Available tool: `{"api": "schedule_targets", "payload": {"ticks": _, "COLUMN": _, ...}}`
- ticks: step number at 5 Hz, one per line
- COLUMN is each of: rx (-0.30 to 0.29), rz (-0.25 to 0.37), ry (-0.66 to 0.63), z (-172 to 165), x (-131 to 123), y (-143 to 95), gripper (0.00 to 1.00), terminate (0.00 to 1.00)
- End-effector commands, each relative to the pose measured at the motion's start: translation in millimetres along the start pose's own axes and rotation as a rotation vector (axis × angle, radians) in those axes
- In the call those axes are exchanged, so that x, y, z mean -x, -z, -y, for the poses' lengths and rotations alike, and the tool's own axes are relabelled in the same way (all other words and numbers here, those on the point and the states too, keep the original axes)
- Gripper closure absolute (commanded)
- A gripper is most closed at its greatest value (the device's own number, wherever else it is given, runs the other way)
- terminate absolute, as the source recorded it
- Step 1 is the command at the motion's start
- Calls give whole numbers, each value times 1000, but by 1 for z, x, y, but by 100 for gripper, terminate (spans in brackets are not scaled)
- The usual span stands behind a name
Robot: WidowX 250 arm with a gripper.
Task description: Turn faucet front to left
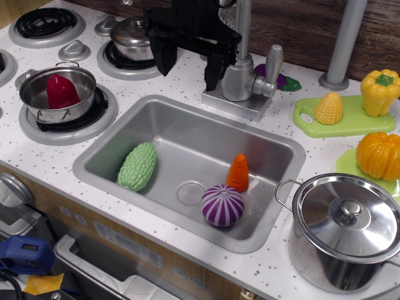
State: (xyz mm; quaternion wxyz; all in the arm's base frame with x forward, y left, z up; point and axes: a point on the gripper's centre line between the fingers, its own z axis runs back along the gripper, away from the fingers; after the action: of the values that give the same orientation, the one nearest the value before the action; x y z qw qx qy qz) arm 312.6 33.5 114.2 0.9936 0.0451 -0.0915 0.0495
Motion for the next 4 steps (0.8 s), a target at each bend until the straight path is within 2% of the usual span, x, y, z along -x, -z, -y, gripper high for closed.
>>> {"api": "schedule_targets", "payload": {"ticks": 1, "rx": 0, "rz": 0, "ry": 0, "z": 0, "x": 0, "y": 0, "gripper": 0, "terminate": 0}}
{"api": "schedule_targets", "payload": {"ticks": 2, "rx": 17, "rz": 40, "ry": -1, "z": -2, "x": -9, "y": -3, "gripper": 0, "terminate": 0}}
{"api": "schedule_targets", "payload": {"ticks": 4, "rx": -61, "rz": 211, "ry": 28, "z": -3, "x": -37, "y": -13, "gripper": 0, "terminate": 0}}
